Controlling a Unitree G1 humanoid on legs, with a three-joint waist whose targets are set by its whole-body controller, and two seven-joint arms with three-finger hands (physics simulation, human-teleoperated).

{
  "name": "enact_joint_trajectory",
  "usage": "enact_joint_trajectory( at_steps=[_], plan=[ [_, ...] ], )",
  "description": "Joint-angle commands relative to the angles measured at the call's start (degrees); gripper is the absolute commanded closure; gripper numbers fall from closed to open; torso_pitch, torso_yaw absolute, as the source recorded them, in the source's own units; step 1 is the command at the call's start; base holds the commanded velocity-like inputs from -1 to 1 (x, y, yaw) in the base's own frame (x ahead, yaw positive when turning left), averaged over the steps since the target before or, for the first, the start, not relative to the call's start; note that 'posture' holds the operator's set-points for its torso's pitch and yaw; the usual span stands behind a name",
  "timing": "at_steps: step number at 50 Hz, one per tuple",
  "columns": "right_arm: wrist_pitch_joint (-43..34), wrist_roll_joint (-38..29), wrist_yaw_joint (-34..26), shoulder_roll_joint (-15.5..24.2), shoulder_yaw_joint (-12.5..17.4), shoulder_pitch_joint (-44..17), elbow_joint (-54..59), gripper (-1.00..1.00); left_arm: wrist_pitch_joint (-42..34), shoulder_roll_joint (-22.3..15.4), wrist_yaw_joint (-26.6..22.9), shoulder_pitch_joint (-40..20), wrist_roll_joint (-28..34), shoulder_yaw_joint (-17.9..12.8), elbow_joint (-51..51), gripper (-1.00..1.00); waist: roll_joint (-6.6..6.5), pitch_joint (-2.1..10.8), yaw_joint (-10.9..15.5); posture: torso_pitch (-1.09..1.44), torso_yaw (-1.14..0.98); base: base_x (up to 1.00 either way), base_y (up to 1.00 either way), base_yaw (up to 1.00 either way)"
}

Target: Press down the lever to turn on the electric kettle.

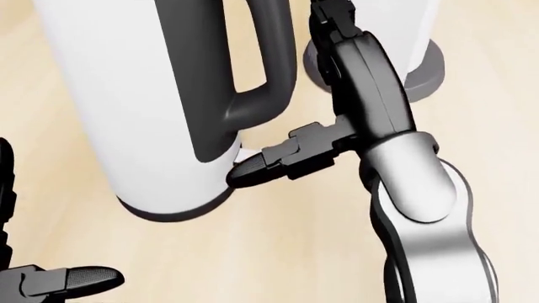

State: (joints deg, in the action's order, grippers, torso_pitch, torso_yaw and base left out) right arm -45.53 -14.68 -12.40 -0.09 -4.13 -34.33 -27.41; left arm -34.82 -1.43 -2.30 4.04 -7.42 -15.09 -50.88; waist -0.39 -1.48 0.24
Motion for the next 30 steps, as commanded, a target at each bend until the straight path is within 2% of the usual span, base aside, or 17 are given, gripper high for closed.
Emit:
enact_joint_trajectory(
  at_steps=[1, 10, 25, 30],
  plan=[
    [0.9, -0.5, 0.0, 0.4, 0.9, -2.3, -1.6, -1.0, 1.5, -0.3, 0.0, -0.8, -0.2, -0.1, -2.1, -1.0, -0.24, 0.98, -0.1, 0.0, 0.0, 0.0, 0.0, 0.0],
    [0.0, -0.3, -0.4, 1.8, 2.2, -5.4, 0.2, -1.0, 1.6, -0.2, 0.1, -0.8, -0.2, 0.0, -2.1, -1.0, -0.21, 0.78, -0.1, 0.0, 0.0, 0.0, 0.0, 0.0],
    [3.1, -0.1, -1.4, 4.0, 3.5, -9.4, 8.1, -1.0, 1.3, -0.2, 0.3, -0.8, -0.8, -0.3, -2.6, -1.0, -0.03, 0.64, -0.2, 0.0, 0.0, 0.0, 0.0, 0.0],
    [3.9, -0.9, -0.8, 3.8, 3.4, -8.8, 8.5, -1.0, 1.5, -0.2, 0.3, -0.8, -1.2, -0.3, -2.6, -1.0, -0.1, 0.58, -0.1, 0.0, 0.0, 0.0, 0.0, 0.0]
  ],
)
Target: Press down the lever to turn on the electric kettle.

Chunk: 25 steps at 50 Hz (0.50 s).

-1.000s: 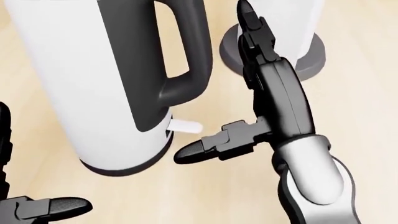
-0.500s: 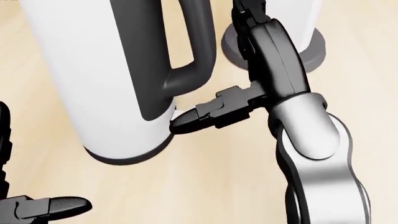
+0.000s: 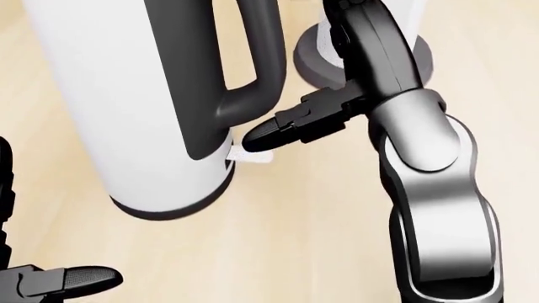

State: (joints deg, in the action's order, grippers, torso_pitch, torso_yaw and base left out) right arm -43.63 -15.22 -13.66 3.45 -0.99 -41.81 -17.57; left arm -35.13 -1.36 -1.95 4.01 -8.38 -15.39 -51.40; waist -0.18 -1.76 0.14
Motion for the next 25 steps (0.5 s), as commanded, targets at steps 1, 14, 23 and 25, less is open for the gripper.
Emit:
enact_joint_trajectory(
  at_steps=[1, 14, 23, 25],
  plan=[
    [1.9, -0.4, 0.5, 0.3, 0.3, -1.2, -1.5, -1.0, 1.8, -0.3, 0.0, -0.7, -0.2, 0.0, -2.1, -1.0, -0.31, 0.86, 0.0, 0.0, 0.0, 0.0, 0.0, 0.0],
    [3.8, -1.2, 0.6, -0.1, 0.1, -0.4, 0.7, -1.0, 2.6, -0.2, 0.0, -0.6, -0.1, 0.4, -1.6, -1.0, 0.02, 1.12, -0.1, 0.0, 0.0, 0.0, 0.0, 0.0],
    [5.5, -1.2, 0.7, 0.1, 0.4, -0.7, 3.3, -1.0, 2.5, -0.3, 0.2, -0.7, -0.2, 0.3, -1.7, -1.0, 0.17, 1.18, -0.2, 0.0, 0.0, 0.0, 0.0, 0.0],
    [5.7, -1.2, 0.7, 0.1, 0.4, -0.5, 3.5, -1.0, 2.6, -0.2, 0.2, -0.6, -0.2, 0.4, -1.6, -1.0, 0.16, 1.18, -0.2, 0.0, 0.0, 0.0, 0.0, 0.0]
  ],
)
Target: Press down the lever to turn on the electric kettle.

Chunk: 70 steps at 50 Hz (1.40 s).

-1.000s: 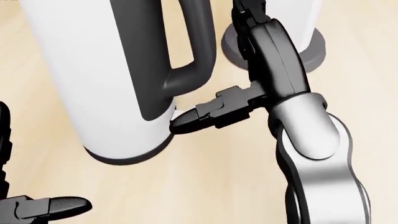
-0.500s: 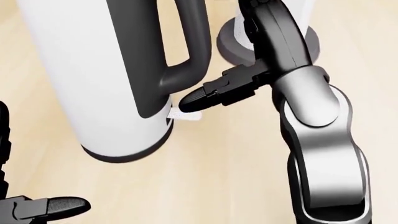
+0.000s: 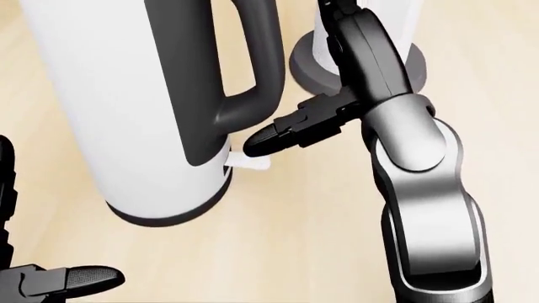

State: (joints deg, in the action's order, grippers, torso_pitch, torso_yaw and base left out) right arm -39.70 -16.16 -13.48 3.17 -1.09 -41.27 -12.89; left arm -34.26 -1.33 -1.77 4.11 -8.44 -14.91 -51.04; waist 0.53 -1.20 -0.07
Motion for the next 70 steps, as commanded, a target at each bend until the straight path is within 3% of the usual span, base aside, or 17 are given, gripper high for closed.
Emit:
enact_joint_trajectory(
  at_steps=[1, 54, 70],
  plan=[
    [2.0, -0.2, 0.6, 0.4, 0.5, -1.1, -0.8, -1.0, 1.7, -0.3, 0.0, -0.7, -0.1, -0.1, -2.0, -1.0, -0.55, 0.61, 0.0, 0.0, 0.0, 0.0, 0.0, 0.0],
    [11.2, -0.2, 0.3, 0.1, 0.3, -1.1, 13.9, -1.0, 2.0, -0.2, 0.0, -0.5, -0.5, -0.3, -2.3, -1.0, -0.08, 1.0, 0.2, 0.0, 0.0, 0.0, 0.0, 0.0],
    [17.6, -0.4, 0.5, 0.5, 0.7, -3.3, 24.9, -1.0, 2.2, -0.1, 0.0, -0.3, -0.6, -0.1, -2.5, -1.0, -0.11, 1.23, 0.1, 0.0, 0.0, 0.0, 0.0, 0.0]
  ],
)
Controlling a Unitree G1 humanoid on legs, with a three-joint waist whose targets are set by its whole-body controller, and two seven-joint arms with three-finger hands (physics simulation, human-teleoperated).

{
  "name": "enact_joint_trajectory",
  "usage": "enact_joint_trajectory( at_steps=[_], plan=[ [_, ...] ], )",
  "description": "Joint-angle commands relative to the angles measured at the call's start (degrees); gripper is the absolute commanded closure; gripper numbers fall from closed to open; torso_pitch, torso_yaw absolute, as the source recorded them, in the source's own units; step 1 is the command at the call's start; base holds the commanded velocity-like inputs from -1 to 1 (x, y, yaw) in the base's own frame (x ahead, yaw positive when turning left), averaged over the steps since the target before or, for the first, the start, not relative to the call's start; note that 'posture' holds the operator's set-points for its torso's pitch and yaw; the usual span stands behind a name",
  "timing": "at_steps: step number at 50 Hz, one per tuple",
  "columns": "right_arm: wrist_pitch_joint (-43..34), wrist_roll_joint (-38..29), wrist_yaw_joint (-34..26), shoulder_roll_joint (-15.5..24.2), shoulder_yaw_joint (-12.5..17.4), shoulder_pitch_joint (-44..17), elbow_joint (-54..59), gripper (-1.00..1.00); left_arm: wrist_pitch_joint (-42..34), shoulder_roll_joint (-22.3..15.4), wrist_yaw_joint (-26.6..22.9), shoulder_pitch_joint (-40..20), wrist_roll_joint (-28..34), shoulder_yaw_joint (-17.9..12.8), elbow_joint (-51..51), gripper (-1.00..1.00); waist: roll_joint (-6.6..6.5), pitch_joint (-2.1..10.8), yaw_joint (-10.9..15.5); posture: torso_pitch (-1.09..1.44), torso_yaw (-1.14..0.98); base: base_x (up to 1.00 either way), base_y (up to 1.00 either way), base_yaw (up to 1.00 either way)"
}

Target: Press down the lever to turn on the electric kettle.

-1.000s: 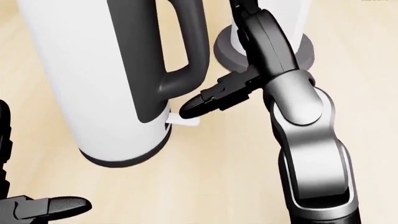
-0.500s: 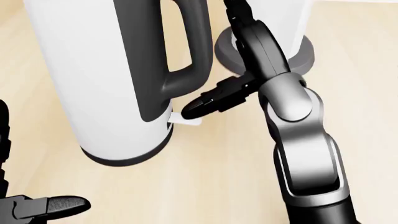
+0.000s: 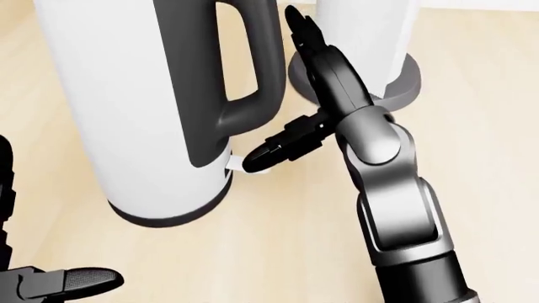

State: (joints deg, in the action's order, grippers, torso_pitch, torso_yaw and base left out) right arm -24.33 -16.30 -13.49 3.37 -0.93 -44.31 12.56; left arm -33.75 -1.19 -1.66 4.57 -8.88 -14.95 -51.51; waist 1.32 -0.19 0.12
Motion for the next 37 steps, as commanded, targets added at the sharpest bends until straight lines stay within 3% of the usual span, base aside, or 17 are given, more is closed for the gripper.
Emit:
enact_joint_trajectory(
  at_steps=[1, 37],
  plan=[
    [2.3, -0.3, 0.5, 0.3, 0.6, -0.4, -0.1, -1.0, 1.6, -0.2, -0.1, -0.8, -0.2, -0.1, -2.0, -1.0, -0.9, 0.2, -0.1, 0.0, 0.0, 0.0, 0.0, 0.0],
    [7.1, -3.4, -0.7, -0.3, 0.0, -4.2, 13.2, -1.0, 1.2, -0.5, 0.1, -1.2, -0.8, -0.5, -2.4, -1.0, -1.99, 0.35, -0.1, 0.0, 0.0, 0.0, 0.0, 0.0]
  ],
)
